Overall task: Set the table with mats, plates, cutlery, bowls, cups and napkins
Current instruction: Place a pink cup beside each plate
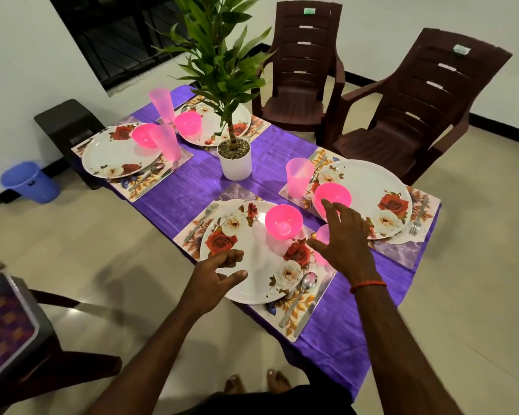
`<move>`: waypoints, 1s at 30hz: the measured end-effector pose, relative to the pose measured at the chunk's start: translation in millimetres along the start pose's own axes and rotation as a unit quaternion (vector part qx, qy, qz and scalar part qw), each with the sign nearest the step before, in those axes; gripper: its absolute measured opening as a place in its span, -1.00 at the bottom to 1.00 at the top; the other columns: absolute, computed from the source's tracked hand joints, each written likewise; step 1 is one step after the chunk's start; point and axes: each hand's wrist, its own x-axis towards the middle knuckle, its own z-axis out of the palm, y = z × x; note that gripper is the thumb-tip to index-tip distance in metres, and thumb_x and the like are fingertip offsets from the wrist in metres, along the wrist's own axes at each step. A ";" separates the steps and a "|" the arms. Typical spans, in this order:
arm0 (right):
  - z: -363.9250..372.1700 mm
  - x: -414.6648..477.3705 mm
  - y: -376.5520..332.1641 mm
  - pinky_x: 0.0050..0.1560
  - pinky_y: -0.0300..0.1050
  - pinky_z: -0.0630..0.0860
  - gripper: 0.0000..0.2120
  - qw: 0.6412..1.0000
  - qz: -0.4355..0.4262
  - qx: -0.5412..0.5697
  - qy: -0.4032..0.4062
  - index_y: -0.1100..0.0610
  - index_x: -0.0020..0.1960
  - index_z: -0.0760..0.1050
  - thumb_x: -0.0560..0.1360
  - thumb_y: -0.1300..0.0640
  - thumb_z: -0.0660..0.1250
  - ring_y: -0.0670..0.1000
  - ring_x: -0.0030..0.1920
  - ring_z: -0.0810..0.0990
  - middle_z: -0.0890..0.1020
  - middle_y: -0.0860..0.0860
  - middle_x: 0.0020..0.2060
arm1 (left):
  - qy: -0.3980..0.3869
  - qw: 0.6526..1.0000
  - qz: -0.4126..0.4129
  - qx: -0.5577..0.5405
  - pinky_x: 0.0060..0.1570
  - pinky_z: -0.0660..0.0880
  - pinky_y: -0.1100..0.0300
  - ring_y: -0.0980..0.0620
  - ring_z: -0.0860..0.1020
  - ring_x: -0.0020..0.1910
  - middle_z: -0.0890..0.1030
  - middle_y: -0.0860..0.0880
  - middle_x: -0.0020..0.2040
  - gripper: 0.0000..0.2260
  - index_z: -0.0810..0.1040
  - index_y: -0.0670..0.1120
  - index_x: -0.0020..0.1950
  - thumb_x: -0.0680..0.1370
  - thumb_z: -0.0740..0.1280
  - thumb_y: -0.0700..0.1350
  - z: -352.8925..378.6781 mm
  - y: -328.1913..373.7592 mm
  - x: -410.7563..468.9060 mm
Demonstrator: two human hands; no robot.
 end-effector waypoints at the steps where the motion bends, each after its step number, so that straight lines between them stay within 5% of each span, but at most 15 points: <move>1: -3.5 1.9 -7.6 0.41 0.20 0.24 -0.14 1.000 -0.019 0.005 0.011 0.04 0.56 0.23 0.39 -0.15 0.54 0.21 0.45 0.31 0.38 0.15 0.44 | 0.008 1.000 -0.001 0.000 0.00 0.59 0.25 0.31 0.58 0.13 0.62 0.31 0.12 -0.64 0.55 0.21 0.22 0.47 0.55 0.00 -1.3 2.0 -1.0; 10: 11.1 7.0 -84.0 0.29 0.14 0.25 -0.56 0.977 -0.206 0.049 0.009 -0.01 0.23 0.59 0.41 -0.15 0.47 0.18 0.29 0.45 0.56 0.06 0.20 | 0.078 0.996 -0.010 -0.034 0.05 0.63 0.13 0.22 0.61 0.14 0.66 0.19 0.14 -0.62 0.60 0.15 0.26 0.47 0.56 -0.05 -25.0 -0.5 -14.8; 14: 27.1 5.8 -130.4 0.29 0.06 0.20 -0.52 0.960 -0.267 0.064 -0.044 -0.05 0.27 0.56 0.40 -0.21 0.36 0.19 0.31 0.45 0.58 0.05 0.24 | 0.129 0.990 -0.025 -0.059 0.04 0.61 0.14 0.19 0.62 0.11 0.68 0.16 0.11 -0.62 0.57 0.19 0.23 0.47 0.56 -0.04 -48.2 -13.1 -29.1; 18: 42.6 5.5 -176.6 0.33 0.13 0.26 -0.40 0.942 -0.315 0.064 -0.091 -0.02 0.40 0.45 0.42 -0.17 0.45 0.15 0.33 0.42 0.55 0.02 0.27 | 0.176 0.980 -0.046 -0.085 0.10 0.58 0.13 0.19 0.63 0.12 0.69 0.15 0.09 -0.66 0.53 0.28 0.22 0.48 0.50 0.11 -75.0 -28.2 -42.9; 23: 65.5 6.9 -246.8 0.32 0.08 0.28 -0.35 0.910 -0.387 0.060 -0.140 -0.05 0.47 0.38 0.44 -0.18 0.44 0.11 0.36 0.37 0.51 0.01 0.31 | 0.234 0.965 -0.065 -0.097 0.19 0.56 0.07 0.19 0.62 0.15 0.68 0.14 0.12 -0.51 0.53 0.17 0.32 0.45 0.37 0.33 -123.1 -52.3 -56.3; 30: 105.9 4.7 -350.9 0.29 0.00 0.20 -0.40 0.849 -0.491 0.047 -0.188 -0.10 0.44 0.39 0.44 -0.23 0.37 0.06 0.37 0.32 0.47 -0.05 0.34 | 0.310 0.939 -0.098 -0.113 0.25 0.56 0.02 0.16 0.61 0.18 0.66 0.10 0.13 -0.42 0.53 0.11 0.38 0.45 0.34 0.37 -198.8 -99.8 -87.1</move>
